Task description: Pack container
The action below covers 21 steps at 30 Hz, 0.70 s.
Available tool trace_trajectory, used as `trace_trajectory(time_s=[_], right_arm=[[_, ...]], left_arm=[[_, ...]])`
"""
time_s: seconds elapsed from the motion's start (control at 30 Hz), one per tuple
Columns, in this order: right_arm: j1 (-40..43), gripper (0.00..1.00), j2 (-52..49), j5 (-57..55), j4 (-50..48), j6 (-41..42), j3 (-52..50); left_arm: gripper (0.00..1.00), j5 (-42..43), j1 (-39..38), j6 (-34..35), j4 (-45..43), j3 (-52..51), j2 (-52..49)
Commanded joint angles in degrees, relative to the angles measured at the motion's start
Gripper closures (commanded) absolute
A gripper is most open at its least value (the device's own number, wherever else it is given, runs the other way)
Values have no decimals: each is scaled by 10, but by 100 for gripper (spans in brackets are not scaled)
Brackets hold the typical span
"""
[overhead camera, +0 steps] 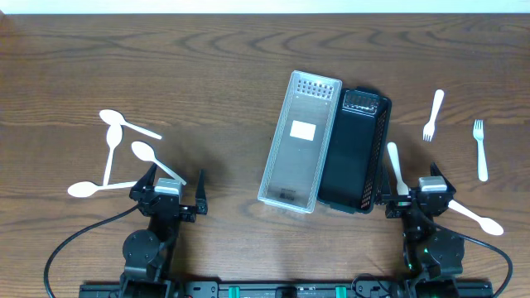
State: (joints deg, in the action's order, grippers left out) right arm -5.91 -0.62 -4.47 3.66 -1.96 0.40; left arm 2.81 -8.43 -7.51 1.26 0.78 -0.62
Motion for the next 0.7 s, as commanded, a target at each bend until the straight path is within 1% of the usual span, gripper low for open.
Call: trace_trajectory(time_s=[0.0, 0.33, 0.43, 0.53, 0.57, 0.6, 0.67], right_arm=[[-5, 1, 3, 2, 3, -5, -1], [-5, 1, 3, 0, 2, -4, -1], [-5, 1, 1, 2, 4, 28, -1], [-2, 1, -7, -4, 2, 39, -1], [-1, 1, -10, -4, -1, 57, -1], [0, 1, -10, -4, -5, 73, -1], [4, 1, -11, -4, -12, 122, 7]], left_arm=[[2, -6, -3, 1, 28, -5, 3], [2, -6, -3, 1, 27, -5, 3], [2, -6, -3, 0, 27, -5, 3], [2, -9, -3, 1, 24, -5, 3], [2, -9, -3, 7, 21, -5, 3], [2, -9, -3, 32, 15, -5, 3], [2, -9, -3, 118, 2, 6, 3]])
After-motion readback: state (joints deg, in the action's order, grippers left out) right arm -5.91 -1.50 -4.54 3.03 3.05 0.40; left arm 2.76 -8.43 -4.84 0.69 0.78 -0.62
